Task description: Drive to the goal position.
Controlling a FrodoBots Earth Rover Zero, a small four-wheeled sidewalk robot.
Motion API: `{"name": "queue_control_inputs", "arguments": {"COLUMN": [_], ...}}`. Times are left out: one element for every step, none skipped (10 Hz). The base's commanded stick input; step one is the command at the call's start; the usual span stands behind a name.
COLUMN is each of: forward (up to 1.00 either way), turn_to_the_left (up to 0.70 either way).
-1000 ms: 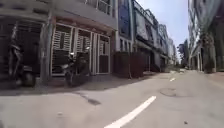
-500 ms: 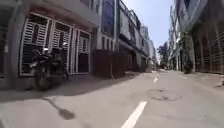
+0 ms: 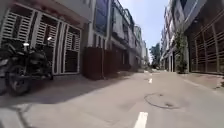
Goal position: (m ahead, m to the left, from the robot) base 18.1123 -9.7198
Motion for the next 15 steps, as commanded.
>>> {"name": "queue_control_inputs", "arguments": {"forward": [1.0,1.0,1.0,1.0,1.0,1.0,1.0,1.0,1.0,1.0,1.0,1.0,1.0,1.0,1.0], "turn_to_the_left": [0.0,0.0,0.0,-0.14,-0.4,-0.4,-0.4,-0.4,-0.4,-0.4,-0.4,-0.4,-0.4,-0.4,-0.4]}}
